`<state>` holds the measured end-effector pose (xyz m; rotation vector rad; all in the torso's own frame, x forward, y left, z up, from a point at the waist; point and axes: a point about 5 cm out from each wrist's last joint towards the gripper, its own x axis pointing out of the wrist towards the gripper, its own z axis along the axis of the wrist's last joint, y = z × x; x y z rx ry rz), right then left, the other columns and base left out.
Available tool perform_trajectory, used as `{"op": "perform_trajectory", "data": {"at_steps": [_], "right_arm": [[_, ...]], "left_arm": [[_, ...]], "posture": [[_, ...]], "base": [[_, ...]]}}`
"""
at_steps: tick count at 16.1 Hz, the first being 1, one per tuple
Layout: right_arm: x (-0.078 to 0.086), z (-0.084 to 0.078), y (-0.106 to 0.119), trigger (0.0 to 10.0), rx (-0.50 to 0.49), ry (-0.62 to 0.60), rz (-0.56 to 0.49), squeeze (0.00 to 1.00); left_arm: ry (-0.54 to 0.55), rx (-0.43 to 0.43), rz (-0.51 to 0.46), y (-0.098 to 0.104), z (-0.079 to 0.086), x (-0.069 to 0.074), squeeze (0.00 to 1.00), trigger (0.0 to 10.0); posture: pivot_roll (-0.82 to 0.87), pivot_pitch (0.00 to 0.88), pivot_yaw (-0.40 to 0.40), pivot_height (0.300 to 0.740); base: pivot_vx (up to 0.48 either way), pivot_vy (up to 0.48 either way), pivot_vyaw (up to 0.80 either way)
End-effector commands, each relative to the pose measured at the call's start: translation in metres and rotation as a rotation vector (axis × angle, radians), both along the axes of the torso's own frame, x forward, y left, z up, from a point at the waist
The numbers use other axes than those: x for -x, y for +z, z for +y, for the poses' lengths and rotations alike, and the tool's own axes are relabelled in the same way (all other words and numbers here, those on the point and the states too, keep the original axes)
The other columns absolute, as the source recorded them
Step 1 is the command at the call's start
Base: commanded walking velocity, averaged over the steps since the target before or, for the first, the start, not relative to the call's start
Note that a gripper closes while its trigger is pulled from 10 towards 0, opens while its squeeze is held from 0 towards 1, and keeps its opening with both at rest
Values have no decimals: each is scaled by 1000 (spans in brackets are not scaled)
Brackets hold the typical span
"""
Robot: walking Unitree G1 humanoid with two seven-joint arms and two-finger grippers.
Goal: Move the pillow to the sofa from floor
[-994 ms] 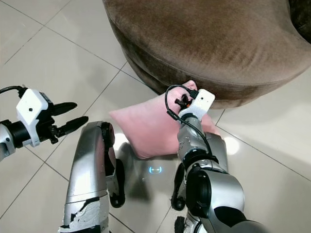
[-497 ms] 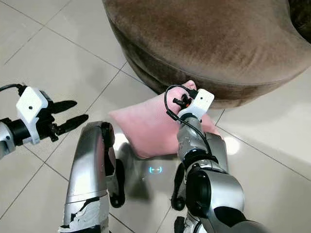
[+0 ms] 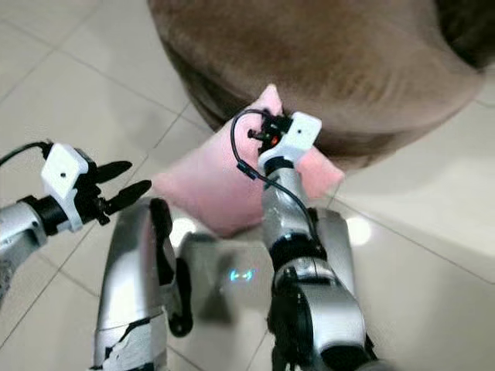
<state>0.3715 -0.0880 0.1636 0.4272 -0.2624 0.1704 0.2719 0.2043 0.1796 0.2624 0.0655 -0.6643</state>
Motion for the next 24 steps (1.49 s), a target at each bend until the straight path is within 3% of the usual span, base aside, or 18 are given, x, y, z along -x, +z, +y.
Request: {"op": "perform_trajectory", "data": {"at_steps": [1, 4, 5, 7, 9, 10, 12, 15, 18, 20, 22, 24], "right_arm": [[22, 36, 29, 0, -129, 61, -119, 0], [35, 33, 48, 0, -152, 73, -186, 0], [46, 16, 89, 0, -93, 32, -313, 0], [61, -9, 131, 0, -31, -32, -415, 0], [64, -18, 144, 588, -21, -49, -436, 0], [66, -24, 156, 10000, 27, -32, -454, 0], [69, -33, 143, 10000, 175, -52, -397, 0], [81, -37, 125, 10000, 248, -42, -319, 0], [74, -48, 99, 10000, 311, -72, -212, 0], [74, -49, 94, 10000, 310, -81, -184, 0], [73, -49, 94, 10000, 292, -97, -173, 0], [71, -49, 94, 10000, 288, -112, -173, 0]], "left_arm": [[5, 30, 5, -10, -7, 5, 0, 10000], [30, 69, -8, -17, -16, 1, 0, 10000], [51, 125, -40, -20, -33, -3, 0, 10000], [90, 181, -96, -17, -47, -14, 0, 10000], [107, 191, -115, -13, -49, -19, 0, 10000], [135, 191, -130, -8, -50, -25, 0, 10000], [210, 161, -157, 3, -50, -32, 0, 10000], [306, 193, -251, 18, -49, -39, 0, 10000], [279, 145, -325, 22, -57, -38, 0, 10000], [274, 89, -360, 24, -62, -35, 0, 10000], [284, 126, -349, 23, -62, -34, 0, 10000], [257, 110, -309, 14, -64, -33, 0, 10000]], "posture": [[173, 223, 0, 430], [132, 199, -7, 430], [42, 116, -15, 430], [25, 75, -26, 430], [20, 54, -32, 430], [13, 37, -46, 430], [11, 26, -63, 440], [17, 13, -83, 470], [20, 8, -96, 495], [29, 5, -94, 515], [37, 0, -97, 535], [42, 0, -97, 555]], "base": [[0, 0, 0], [0, 0, 0], [0, 0, 0], [0, 0, 0], [0, 0, 0], [0, 0, 0], [0, 0, 0], [0, 0, 0], [0, 0, 0], [0, 0, 0], [0, 0, 0], [0, 0, 0]]}}
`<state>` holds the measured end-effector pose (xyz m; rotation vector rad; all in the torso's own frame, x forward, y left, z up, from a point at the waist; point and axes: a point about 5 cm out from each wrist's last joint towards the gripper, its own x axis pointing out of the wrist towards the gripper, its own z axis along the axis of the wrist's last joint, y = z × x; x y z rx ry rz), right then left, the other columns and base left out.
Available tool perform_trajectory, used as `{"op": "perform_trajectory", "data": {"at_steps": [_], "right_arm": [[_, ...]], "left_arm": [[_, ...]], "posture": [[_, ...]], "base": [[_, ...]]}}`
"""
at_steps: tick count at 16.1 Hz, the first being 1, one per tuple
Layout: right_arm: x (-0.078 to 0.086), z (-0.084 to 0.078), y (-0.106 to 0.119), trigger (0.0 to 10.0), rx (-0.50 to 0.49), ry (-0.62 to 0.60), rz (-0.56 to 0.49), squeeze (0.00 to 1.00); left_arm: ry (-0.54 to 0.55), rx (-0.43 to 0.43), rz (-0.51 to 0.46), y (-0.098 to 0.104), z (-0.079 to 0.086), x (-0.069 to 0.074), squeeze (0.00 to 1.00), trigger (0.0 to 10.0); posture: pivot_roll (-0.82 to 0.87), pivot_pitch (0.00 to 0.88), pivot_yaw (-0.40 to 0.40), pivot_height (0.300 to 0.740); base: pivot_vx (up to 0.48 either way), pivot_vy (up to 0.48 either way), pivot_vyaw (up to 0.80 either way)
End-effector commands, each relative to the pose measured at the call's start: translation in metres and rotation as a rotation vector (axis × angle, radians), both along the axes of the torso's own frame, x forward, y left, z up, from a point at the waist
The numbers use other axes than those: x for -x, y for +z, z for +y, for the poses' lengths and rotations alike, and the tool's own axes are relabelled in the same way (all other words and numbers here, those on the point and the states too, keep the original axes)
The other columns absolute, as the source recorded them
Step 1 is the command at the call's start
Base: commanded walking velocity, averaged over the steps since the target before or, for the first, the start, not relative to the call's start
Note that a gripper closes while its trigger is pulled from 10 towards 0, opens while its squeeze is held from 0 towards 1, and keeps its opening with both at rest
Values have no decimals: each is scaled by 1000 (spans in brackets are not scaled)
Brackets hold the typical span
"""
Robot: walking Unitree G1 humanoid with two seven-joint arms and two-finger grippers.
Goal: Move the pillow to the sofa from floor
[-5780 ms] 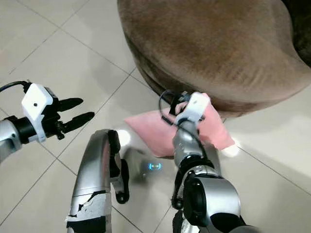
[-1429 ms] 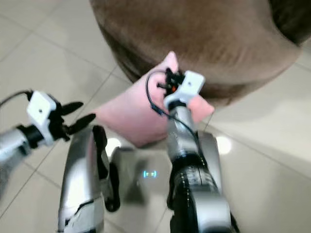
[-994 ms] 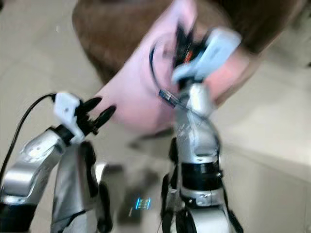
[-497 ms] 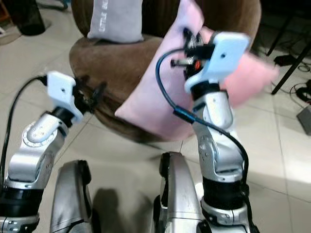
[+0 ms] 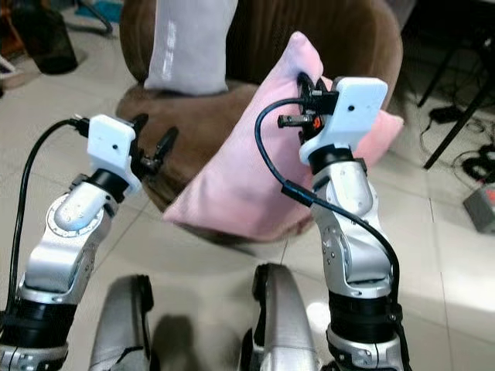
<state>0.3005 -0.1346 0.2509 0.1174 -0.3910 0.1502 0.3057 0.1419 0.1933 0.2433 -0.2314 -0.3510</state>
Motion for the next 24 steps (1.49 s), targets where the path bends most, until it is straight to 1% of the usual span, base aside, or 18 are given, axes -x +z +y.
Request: {"op": "perform_trajectory", "data": {"at_steps": [1, 2, 3, 5, 7, 9, 13, 17, 19, 21, 23, 24], "right_arm": [[0, -5, 5, 10000, 16, -39, -36, 0], [0, -6, 4, 10000, 23, -50, -34, 0], [2, -10, -3, 10000, 24, -78, -17, 0], [8, -15, -9, 10000, 2, -116, 4, 0], [8, -17, -10, 10000, 3, -131, 7, 0], [8, -17, -11, 10000, 14, -134, 9, 0], [7, -18, -14, 10000, 13, -141, 20, 0], [5, -16, -14, 10000, 12, -131, 23, 0], [4, -15, -21, 10000, 6, -135, 53, 0], [1, -13, -38, 10000, 34, -137, 140, 0], [2, -12, -43, 10000, 26, -129, 158, 0], [3, -12, -46, 10000, -1, -123, 163, 0]], "left_arm": [[-21, -14, 23, -6, -4, 2, 0, 10000], [-23, -16, 28, -8, -4, 2, 0, 10000], [-18, -10, 37, -12, -4, 1, 0, 10000], [-14, 2, 50, -16, -6, 1, 0, 10000], [-29, -24, 40, -16, -10, 0, 0, 10000], [-31, -41, 31, -16, -12, -2, 0, 10000], [-12, -18, 54, -21, -13, -10, 0, 10000], [4, 1, 41, -17, -11, -12, 0, 10000], [-15, 19, 38, -15, -11, -12, 0, 10000], [-25, 21, 39, -15, -12, -11, 0, 10000], [-36, 22, 44, -16, -13, -11, 0, 10000], [-46, 19, 48, -17, -13, -10, 0, 10000]], "posture": [[42, 0, -95, 570], [43, 0, -92, 575], [41, 0, -89, 585], [31, 0, -76, 610], [29, 0, -71, 635], [27, 0, -70, 650], [30, 0, -77, 690], [37, 1, -88, 720], [37, 1, -85, 740], [37, 2, -82, 740], [36, 3, -79, 740], [37, 4, -77, 740]], "base": [[0, 0, 0], [0, 0, 0], [0, 0, 0], [0, 0, 0], [0, 0, 0], [0, 0, 0], [0, 0, 0], [0, 0, 0], [0, 0, 0], [296, 0, 0], [354, 0, 0], [379, 0, 0]]}}
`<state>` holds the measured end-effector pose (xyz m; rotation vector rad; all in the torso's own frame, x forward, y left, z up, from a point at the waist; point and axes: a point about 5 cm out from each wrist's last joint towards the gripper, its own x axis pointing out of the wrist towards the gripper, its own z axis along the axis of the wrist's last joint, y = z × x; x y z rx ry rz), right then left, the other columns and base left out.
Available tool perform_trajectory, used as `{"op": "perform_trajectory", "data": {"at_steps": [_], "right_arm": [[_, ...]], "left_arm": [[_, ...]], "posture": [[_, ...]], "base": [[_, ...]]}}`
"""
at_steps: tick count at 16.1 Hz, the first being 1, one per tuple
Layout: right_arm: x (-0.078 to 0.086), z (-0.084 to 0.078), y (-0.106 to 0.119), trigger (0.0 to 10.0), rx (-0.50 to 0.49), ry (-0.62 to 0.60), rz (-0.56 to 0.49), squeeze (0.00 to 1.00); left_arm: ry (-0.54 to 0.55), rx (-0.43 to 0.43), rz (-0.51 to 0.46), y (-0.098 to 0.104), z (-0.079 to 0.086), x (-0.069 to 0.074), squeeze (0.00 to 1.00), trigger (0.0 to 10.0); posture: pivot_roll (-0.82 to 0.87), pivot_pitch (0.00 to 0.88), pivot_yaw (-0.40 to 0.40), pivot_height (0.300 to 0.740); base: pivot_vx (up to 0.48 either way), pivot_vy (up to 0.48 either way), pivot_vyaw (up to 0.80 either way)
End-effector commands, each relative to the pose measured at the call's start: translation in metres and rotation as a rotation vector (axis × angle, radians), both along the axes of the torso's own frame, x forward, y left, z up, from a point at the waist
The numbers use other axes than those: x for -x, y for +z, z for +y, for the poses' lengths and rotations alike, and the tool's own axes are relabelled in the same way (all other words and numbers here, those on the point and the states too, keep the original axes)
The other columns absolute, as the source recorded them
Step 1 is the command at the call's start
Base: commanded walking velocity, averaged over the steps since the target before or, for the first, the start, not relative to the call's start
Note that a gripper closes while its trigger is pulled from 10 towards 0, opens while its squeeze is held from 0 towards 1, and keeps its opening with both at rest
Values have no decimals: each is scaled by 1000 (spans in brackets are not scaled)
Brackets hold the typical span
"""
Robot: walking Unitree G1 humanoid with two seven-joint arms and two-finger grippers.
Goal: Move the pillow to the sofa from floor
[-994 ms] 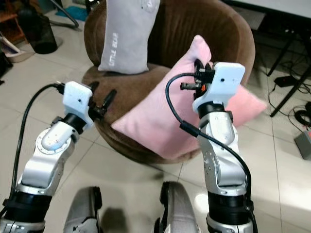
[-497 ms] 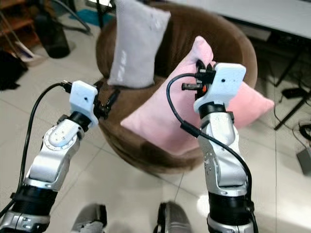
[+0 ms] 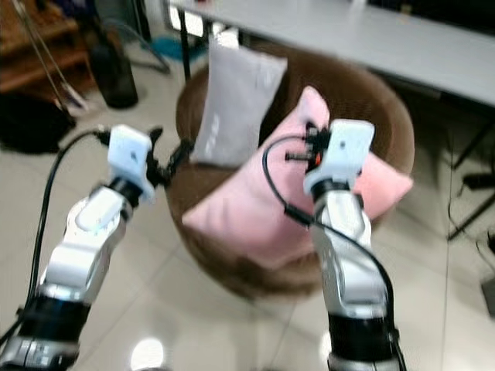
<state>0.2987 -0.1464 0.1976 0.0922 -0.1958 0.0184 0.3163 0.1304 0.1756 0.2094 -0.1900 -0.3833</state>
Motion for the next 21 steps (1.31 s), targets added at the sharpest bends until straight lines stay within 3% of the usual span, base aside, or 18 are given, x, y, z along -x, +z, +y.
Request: {"op": "perform_trajectory", "data": {"at_steps": [1, 4, 10, 18, 21], "right_arm": [[2, -1, 7, 10000, -24, -2, -40, 0], [3, -2, 7, 10000, -44, 0, -48, 0], [4, -4, 4, 10000, -59, -17, -31, 0], [0, -4, 5, 10000, -44, -9, -41, 0], [-9, -6, 3, 10000, -40, -27, -13, 0]], "left_arm": [[-20, -2, 0, 0, -2, 1, 0, 10000], [-24, -5, 2, 0, -1, 1, 0, 10000], [-51, -31, 10, -2, -2, 1, 0, 10000], [-120, -117, 43, -15, -4, 12, 0, 10000], [-181, -135, 91, -22, 1, 23, 0, 10000]], "posture": [[37, 6, -75, 740], [38, 8, -73, 740], [42, 14, -62, 740], [44, 41, -67, 740], [59, 77, -79, 740]], "base": [[394, 0, 0], [398, 0, 0], [389, 0, -577], [0, 0, 0], [0, 0, 0]]}}
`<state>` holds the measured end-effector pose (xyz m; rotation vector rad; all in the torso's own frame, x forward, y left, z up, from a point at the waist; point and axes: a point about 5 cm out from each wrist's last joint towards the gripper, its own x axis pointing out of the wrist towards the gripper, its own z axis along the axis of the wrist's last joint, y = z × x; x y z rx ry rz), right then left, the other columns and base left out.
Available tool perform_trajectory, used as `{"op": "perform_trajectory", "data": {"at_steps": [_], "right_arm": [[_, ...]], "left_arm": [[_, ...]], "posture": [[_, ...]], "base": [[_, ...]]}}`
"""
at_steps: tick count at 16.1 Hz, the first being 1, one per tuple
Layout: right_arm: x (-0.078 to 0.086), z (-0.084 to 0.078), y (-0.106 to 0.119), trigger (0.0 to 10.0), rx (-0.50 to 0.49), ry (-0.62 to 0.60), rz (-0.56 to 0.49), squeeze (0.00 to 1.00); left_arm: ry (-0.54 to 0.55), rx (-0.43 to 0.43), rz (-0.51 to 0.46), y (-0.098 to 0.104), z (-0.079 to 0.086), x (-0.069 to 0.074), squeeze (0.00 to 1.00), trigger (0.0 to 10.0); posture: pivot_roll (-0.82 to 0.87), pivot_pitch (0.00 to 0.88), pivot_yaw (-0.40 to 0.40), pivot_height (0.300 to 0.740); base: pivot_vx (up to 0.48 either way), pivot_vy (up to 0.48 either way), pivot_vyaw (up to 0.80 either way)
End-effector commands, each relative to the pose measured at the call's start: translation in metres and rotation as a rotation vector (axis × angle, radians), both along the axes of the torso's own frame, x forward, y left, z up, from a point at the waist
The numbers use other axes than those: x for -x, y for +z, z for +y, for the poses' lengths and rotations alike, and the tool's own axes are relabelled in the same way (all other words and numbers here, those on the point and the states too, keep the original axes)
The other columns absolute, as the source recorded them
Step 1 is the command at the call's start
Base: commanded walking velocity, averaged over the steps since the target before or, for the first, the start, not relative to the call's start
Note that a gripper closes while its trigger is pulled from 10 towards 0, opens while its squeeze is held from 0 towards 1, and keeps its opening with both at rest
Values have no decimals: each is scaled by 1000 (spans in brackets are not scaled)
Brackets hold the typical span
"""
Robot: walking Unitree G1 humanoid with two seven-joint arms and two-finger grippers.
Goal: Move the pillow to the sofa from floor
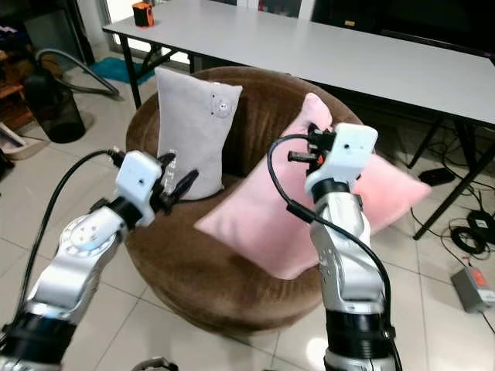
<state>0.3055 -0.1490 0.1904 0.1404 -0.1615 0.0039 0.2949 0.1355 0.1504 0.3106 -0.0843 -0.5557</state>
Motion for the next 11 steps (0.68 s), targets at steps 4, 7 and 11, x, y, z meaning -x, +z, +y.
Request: {"op": "perform_trajectory", "data": {"at_steps": [4, 7, 11], "right_arm": [[-17, 2, 4, 10000, 23, -41, -15, 0], [-30, 10, 1, 10000, 56, -44, -10, 0], [-65, 19, -6, 10000, 90, -75, 37, 0]], "left_arm": [[-26, -18, 7, 5, 9, 13, 0, 10000], [-15, -38, 17, 7, 19, 20, 0, 10000], [-20, -98, 48, 12, 36, 39, 0, 10000]], "posture": [[96, 132, -97, 740], [117, 159, -110, 740], [186, 261, -137, 740]], "base": [[0, 0, 0], [0, 0, 0], [0, 0, 0]]}}
